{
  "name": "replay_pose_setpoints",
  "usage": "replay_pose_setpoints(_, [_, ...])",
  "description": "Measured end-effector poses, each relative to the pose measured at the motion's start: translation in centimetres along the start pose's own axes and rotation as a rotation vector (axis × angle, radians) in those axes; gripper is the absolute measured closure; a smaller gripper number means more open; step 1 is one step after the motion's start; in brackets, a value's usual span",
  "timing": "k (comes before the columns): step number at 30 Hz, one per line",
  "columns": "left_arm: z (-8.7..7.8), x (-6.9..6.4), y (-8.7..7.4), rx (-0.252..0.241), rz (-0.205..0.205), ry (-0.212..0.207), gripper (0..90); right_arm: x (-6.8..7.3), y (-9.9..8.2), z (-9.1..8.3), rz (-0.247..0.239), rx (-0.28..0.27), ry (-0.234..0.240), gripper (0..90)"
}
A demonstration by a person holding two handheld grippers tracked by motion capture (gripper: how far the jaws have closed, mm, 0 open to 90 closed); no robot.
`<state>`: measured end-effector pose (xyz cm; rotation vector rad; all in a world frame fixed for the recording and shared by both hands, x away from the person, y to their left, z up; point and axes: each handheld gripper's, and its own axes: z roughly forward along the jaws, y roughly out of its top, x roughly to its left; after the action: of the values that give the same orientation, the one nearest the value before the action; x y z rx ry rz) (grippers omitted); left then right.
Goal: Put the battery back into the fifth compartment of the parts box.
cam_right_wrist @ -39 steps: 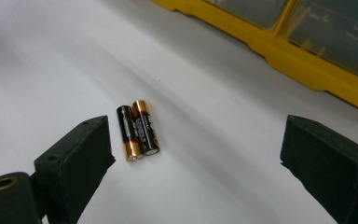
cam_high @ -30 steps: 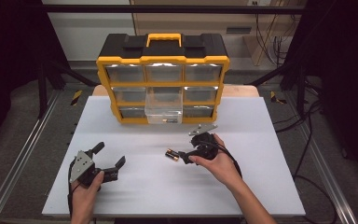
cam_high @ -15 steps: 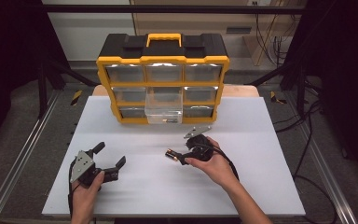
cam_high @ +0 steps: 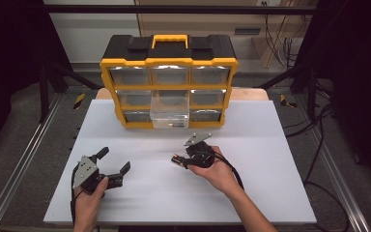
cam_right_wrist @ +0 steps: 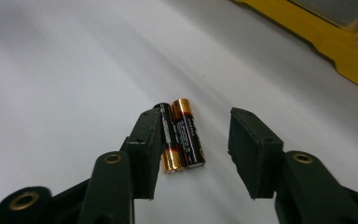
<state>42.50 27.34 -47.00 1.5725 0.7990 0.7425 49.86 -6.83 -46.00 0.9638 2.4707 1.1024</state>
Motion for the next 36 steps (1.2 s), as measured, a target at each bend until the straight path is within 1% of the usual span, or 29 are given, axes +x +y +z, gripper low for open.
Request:
replay_pose_setpoints(2, [0.0, 0.0, 0.0, 0.000, 0.001, 0.000, 2.5, 0.0, 0.1, 0.1, 0.004, -0.007, 0.007, 59.2])
replay_pose_setpoints(3, [0.0, 0.0, 0.0, 0.000, 0.001, 0.000, 2.5, 0.0, 0.1, 0.1, 0.004, -0.007, 0.007, 59.2])
replay_pose_setpoints(4, [0.0, 0.0, 0.0, 0.001, 0.001, -0.001, 2.5, 0.0, 0.1, 0.2, 0.005, -0.016, 0.012, 61.8])
replay_pose_setpoints(5, [0.0, 0.0, 0.0, 0.001, 0.001, -0.001, 2.5, 0.0, 0.1, 0.2, 0.005, -0.016, 0.012, 61.8])
replay_pose_setpoints(7, [0.1, 0.0, 0.0, 0.003, 0.002, -0.002, 2.5, -0.1, 0.1, 0.4, 0.004, -0.016, 0.013, 64.5])
replay_pose_setpoints(11, [0.1, -0.1, 0.0, 0.004, 0.004, -0.002, 2.5, -0.3, 0.0, 0.6, 0.010, -0.006, 0.017, 67.7])
replay_pose_setpoints(14, [0.1, -0.1, 0.0, 0.004, 0.005, -0.002, 2.5, -0.4, -0.1, 0.9, 0.004, 0.009, 0.023, 71.9])
replay_pose_setpoints(15, [0.1, -0.1, 0.0, 0.004, 0.005, -0.002, 2.5, -0.4, -0.1, 1.0, 0.009, 0.011, 0.027, 73.3])
replay_pose_setpoints(20, [0.1, -0.1, 0.0, 0.005, 0.006, -0.002, 2.5, -0.5, -0.2, 1.4, 0.004, 0.009, 0.039, 75.6])
replay_pose_setpoints(22, [0.1, -0.1, 0.0, 0.006, 0.007, -0.002, 2.5, -0.5, -0.2, 1.5, 0.006, 0.018, 0.043, 76.0])
replay_pose_setpoints(28, [0.1, -0.1, 0.0, 0.006, 0.007, -0.003, 2.5, -0.6, -0.3, 1.9, -0.005, 0.029, 0.042, 77.1])
replay_pose_setpoints(33, [0.2, -0.1, 0.0, 0.008, 0.009, -0.004, 2.7, -0.9, -0.3, 2.3, -0.001, 0.036, 0.037, 77.1])
replay_pose_setpoints(34, [0.2, -0.1, -0.1, 0.010, 0.009, -0.005, 2.7, -1.0, -0.3, 2.4, 0.002, 0.041, 0.028, 77.0])
replay_pose_setpoints(35, [0.2, -0.1, -0.1, 0.011, 0.009, -0.005, 2.7, -1.1, -0.4, 2.5, -0.008, 0.043, 0.026, 76.7])
replay_pose_setpoints(36, [0.2, -0.1, -0.1, 0.011, 0.008, -0.005, 2.7, -1.1, -0.4, 2.6, -0.011, 0.056, 0.012, 75.9])
